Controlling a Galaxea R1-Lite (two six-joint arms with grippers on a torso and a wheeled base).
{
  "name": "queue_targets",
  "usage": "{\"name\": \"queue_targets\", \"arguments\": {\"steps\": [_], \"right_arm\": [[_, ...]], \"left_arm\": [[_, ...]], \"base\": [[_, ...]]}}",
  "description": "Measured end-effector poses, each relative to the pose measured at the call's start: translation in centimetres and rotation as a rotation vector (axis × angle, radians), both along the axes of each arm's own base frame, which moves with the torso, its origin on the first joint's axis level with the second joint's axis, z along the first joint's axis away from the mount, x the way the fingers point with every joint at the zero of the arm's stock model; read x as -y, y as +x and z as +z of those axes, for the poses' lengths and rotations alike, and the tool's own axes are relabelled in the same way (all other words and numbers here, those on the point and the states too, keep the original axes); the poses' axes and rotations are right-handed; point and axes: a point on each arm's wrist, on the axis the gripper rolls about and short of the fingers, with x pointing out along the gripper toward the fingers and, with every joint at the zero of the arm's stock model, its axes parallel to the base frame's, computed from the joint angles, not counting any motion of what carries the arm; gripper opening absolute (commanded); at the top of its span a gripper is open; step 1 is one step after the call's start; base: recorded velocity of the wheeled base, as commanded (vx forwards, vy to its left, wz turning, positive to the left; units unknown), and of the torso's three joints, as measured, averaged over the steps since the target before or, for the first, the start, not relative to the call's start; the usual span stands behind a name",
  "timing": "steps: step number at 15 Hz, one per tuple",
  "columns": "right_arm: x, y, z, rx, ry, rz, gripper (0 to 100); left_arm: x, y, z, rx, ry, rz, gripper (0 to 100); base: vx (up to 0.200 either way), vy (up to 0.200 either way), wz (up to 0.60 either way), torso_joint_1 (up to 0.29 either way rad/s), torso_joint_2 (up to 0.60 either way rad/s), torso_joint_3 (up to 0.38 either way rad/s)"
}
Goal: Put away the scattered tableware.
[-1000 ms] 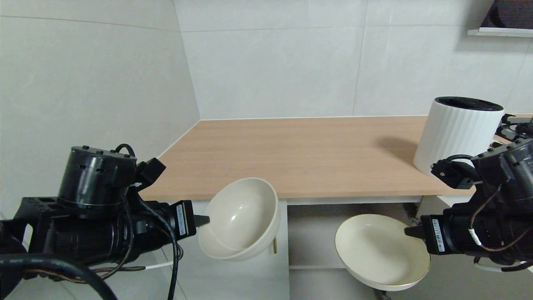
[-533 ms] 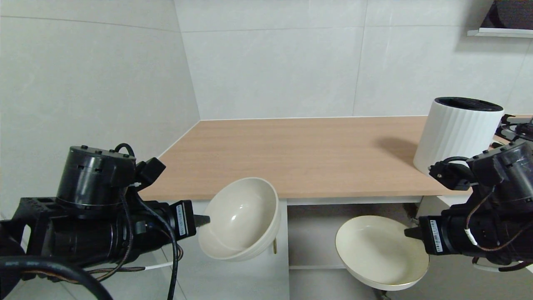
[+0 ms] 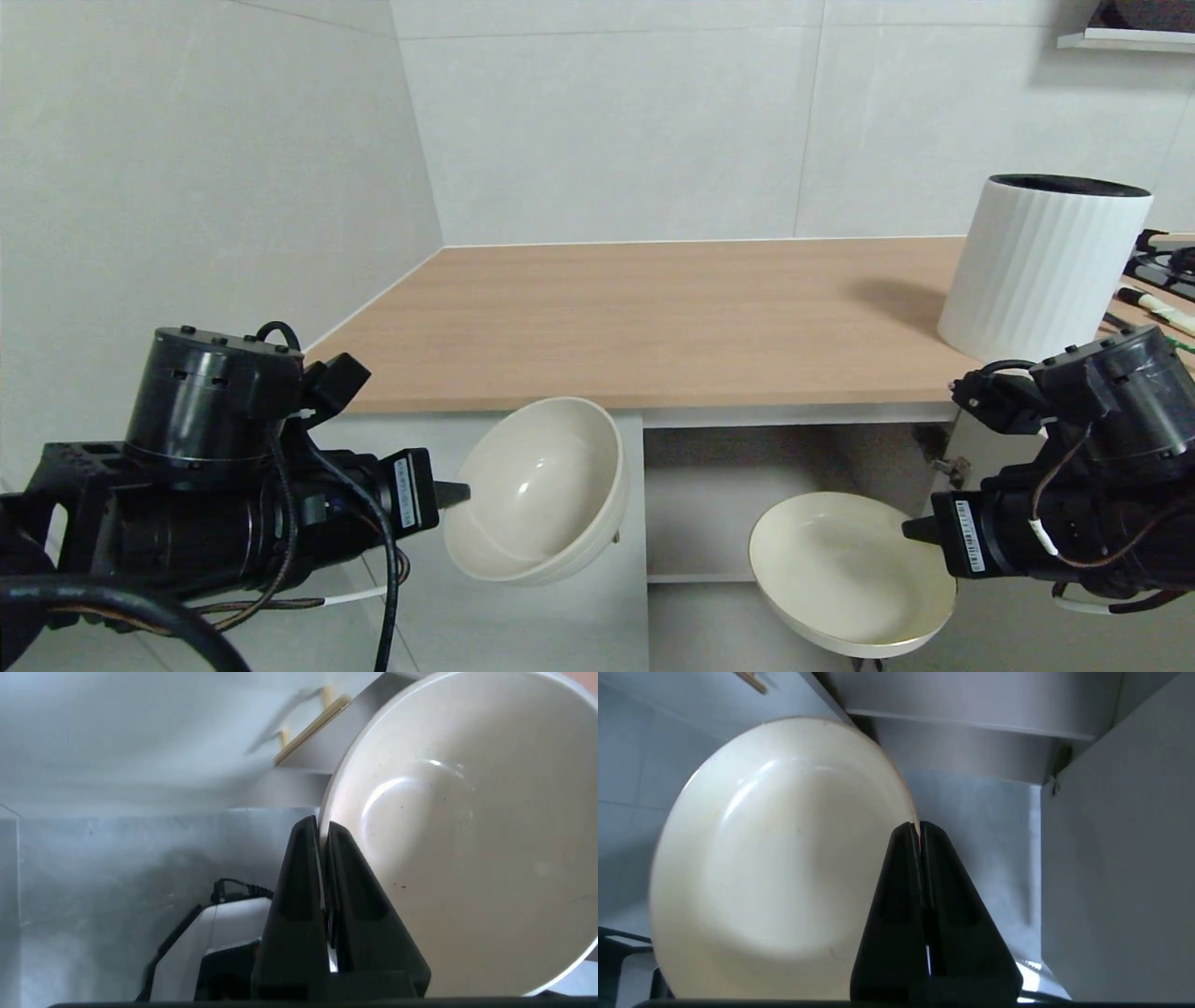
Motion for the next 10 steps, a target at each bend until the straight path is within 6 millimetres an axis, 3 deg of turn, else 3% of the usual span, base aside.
{"name": "queue_targets", "arguments": {"steps": [10], "right_arm": [[-0.01, -0.01, -0.16, -0.003, -0.012, 0.01, 0]], "left_arm": [[0.0, 0.01, -0.05, -0.004, 0.001, 0.0, 0]], "base": [[0.0, 0.0, 0.0, -0.13, 0.44, 0.309]]}}
